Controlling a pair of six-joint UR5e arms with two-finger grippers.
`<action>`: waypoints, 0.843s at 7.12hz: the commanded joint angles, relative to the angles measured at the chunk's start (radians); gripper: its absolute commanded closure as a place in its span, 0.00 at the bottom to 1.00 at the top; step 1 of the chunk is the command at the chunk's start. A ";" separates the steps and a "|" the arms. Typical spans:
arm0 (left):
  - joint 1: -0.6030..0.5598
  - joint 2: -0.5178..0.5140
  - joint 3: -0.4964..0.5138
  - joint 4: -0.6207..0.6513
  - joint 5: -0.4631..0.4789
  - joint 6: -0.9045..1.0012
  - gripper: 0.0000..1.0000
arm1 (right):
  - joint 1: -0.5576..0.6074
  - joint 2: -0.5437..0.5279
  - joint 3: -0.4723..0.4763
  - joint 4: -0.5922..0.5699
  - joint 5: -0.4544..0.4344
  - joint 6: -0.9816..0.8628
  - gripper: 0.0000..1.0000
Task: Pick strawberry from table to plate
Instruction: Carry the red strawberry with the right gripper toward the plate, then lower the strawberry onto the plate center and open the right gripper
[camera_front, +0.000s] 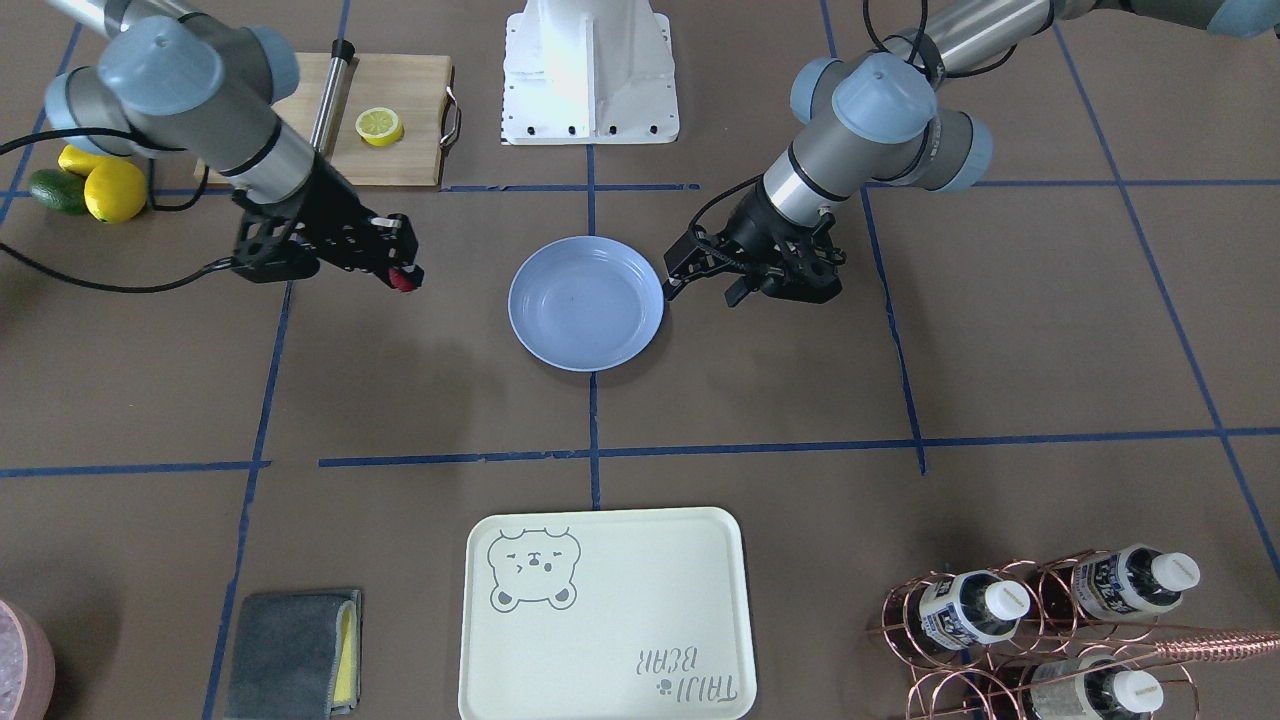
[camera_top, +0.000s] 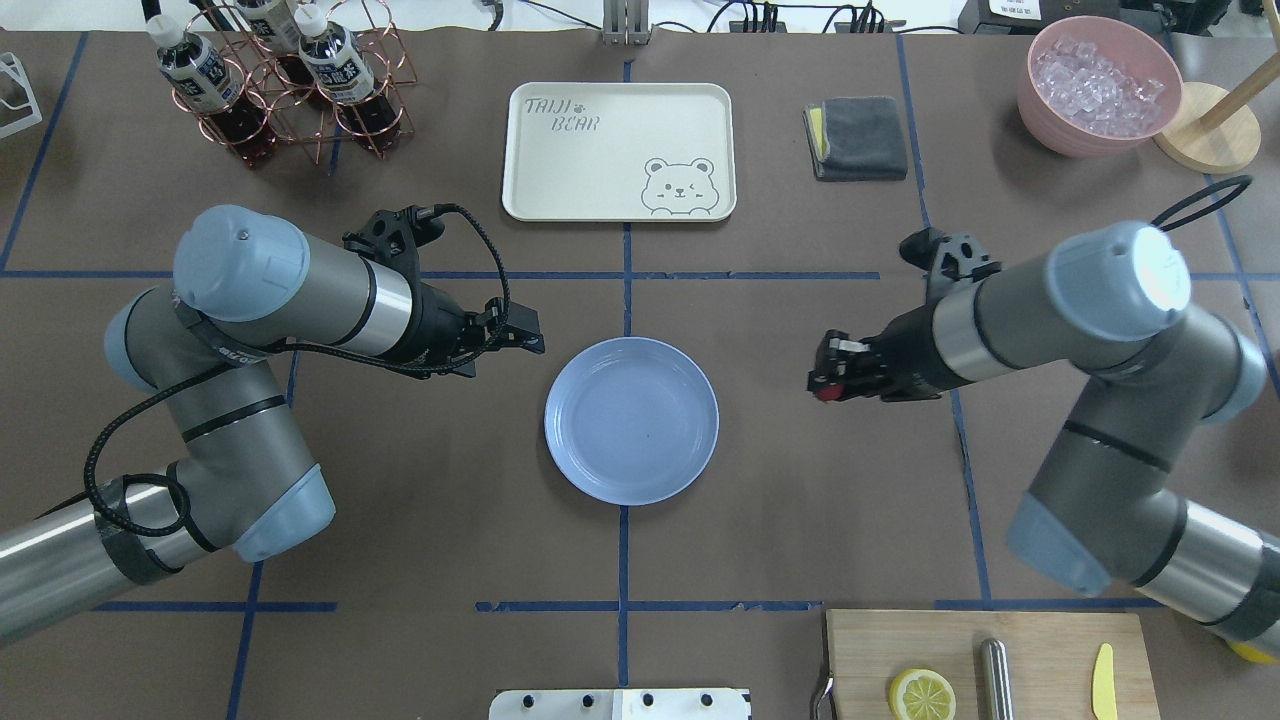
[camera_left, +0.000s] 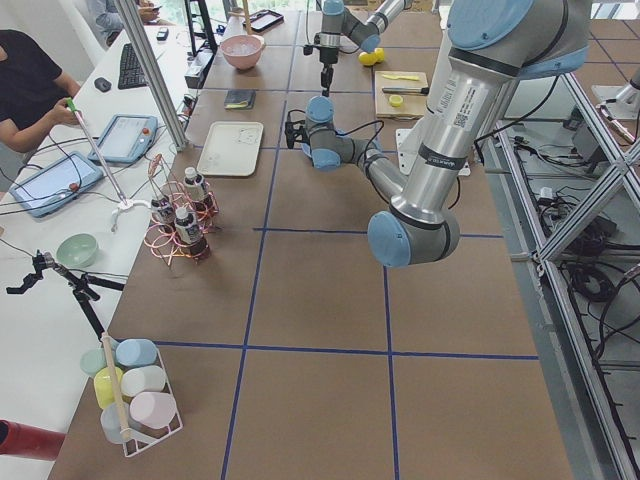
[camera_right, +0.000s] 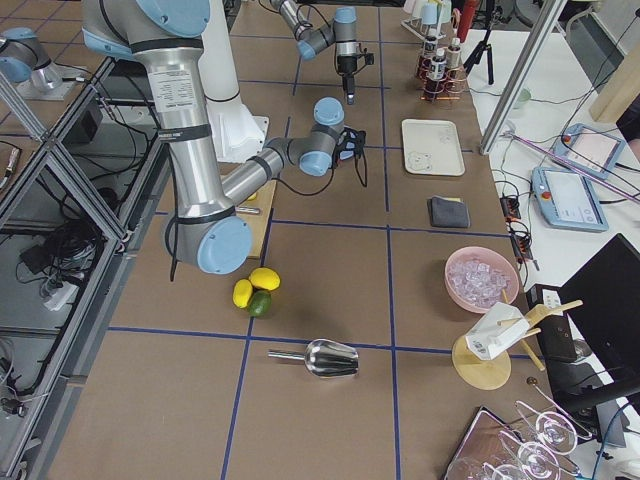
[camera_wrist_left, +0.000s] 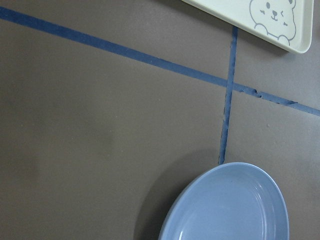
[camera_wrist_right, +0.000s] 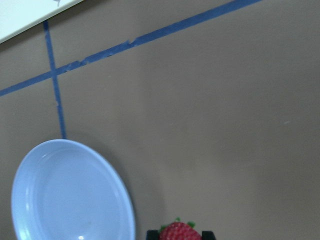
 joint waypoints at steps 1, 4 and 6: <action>-0.045 0.073 -0.046 -0.001 -0.002 0.111 0.05 | -0.158 0.241 -0.072 -0.196 -0.195 0.114 1.00; -0.080 0.181 -0.135 -0.001 -0.009 0.151 0.05 | -0.186 0.376 -0.253 -0.198 -0.260 0.158 1.00; -0.080 0.181 -0.135 0.001 -0.008 0.151 0.05 | -0.186 0.369 -0.268 -0.212 -0.263 0.155 1.00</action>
